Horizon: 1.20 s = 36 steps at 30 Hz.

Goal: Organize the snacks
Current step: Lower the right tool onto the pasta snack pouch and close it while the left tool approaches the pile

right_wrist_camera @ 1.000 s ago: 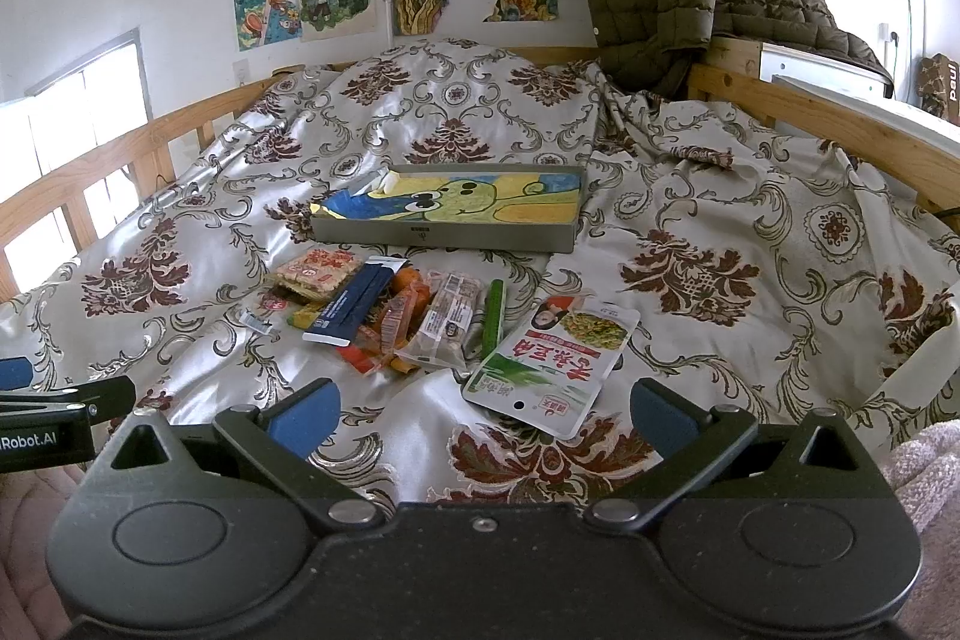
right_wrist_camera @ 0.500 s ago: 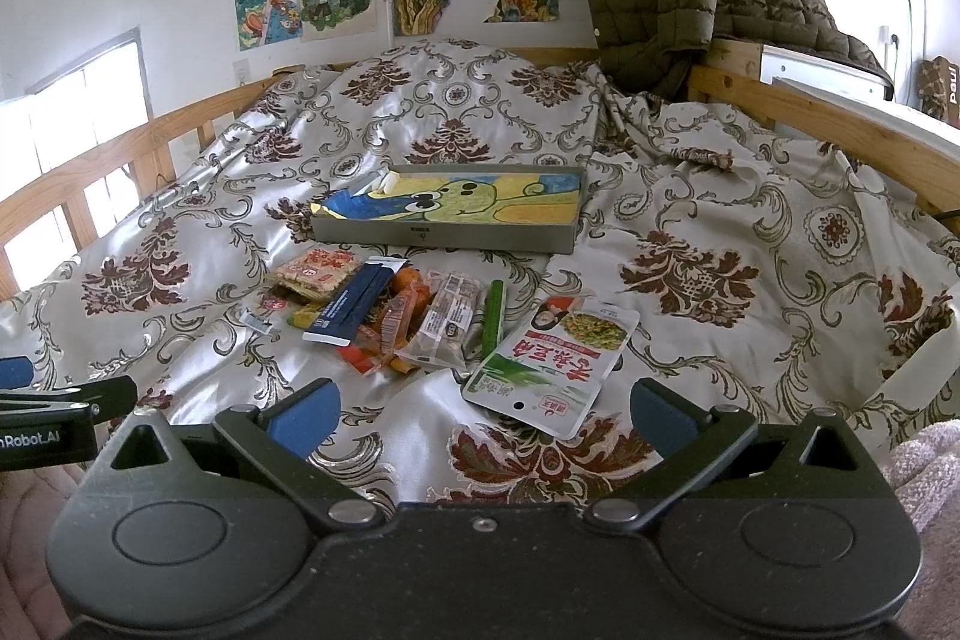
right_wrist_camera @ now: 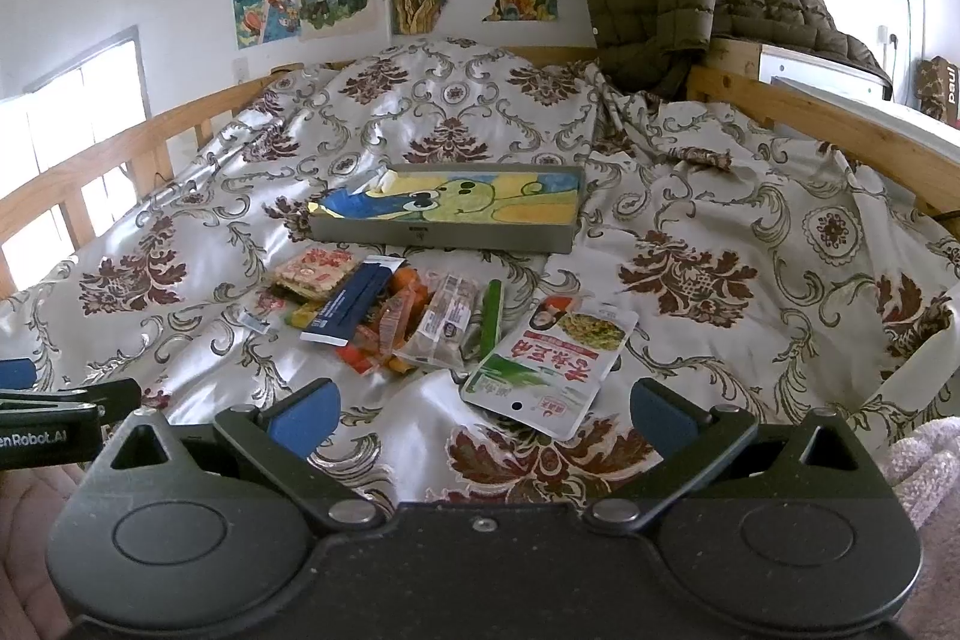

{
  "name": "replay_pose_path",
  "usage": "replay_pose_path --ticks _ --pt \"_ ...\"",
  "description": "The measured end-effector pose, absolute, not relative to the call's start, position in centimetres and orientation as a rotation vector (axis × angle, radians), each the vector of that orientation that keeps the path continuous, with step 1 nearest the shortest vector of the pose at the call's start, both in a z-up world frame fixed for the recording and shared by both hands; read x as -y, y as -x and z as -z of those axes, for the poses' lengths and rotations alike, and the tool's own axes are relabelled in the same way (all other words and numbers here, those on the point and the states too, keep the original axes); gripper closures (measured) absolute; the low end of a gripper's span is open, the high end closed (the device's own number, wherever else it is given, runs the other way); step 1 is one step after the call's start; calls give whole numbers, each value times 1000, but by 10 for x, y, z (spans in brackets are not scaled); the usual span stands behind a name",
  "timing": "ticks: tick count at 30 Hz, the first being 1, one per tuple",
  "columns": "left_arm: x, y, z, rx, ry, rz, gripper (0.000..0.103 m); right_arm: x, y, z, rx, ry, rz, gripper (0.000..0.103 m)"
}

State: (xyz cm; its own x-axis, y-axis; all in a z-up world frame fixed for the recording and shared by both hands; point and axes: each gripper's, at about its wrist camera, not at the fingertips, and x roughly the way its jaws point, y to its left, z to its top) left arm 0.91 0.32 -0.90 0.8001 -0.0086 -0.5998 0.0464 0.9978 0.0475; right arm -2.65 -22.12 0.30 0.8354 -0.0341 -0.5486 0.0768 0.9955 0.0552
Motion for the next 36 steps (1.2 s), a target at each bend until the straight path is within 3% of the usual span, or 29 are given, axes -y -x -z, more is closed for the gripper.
replay_pose_path --ticks 16,36 --pt "23 -64 1 -722 -108 212 0 246 -21 4 -768 -191 -8 1" --pt "89 -196 46 -769 -52 640 0 332 -174 54 -1013 -419 21 1"
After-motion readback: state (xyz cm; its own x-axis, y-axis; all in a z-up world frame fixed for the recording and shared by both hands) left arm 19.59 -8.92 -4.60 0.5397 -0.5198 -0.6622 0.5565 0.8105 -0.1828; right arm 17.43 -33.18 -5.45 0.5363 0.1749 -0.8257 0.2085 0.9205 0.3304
